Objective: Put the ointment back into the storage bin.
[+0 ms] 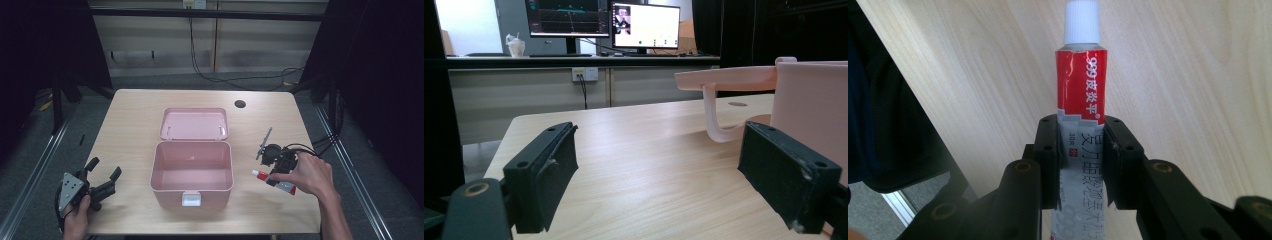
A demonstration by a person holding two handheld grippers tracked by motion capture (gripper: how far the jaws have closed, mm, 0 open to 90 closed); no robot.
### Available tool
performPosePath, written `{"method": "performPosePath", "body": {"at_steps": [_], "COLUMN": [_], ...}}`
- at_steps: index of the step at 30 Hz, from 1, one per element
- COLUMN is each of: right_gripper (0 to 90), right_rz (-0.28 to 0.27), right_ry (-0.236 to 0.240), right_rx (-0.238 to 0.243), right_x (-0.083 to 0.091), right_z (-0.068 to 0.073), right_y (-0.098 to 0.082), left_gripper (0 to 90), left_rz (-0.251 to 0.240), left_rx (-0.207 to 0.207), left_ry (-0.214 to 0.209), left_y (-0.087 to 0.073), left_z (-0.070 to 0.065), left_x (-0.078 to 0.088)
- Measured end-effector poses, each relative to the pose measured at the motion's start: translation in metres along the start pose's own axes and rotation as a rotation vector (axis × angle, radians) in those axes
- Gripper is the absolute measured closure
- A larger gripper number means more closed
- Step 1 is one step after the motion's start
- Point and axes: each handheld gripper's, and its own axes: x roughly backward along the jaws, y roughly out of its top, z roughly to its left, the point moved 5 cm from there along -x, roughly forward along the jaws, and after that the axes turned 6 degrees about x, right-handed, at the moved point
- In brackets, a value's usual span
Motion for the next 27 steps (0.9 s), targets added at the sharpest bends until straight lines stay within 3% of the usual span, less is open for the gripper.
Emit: {"method": "performPosePath", "body": {"at_steps": [8, 15, 27], "right_gripper": [71.1, 71.1, 71.2], "right_rz": [0.012, -0.016, -0.020], "right_ry": [0.016, -0.005, 0.002], "right_rx": [0.045, 0.075, 0.096], "right_x": [0.007, 0.032, 0.054], "right_z": [0.005, 0.003, 0.007], "right_y": [0.003, 0.010, 0.016], "left_gripper": [15.5, 15.5, 15.6], "left_rz": [0.001, 0.000, 0.005], "left_rx": [0.000, 0.000, -0.001], "left_ry": [-0.001, -0.001, -0.006], "left_y": [0.000, 0.000, 0.000], "left_z": [0.000, 0.000, 0.000], "left_x": [0.000, 0.000, 0.000]}}
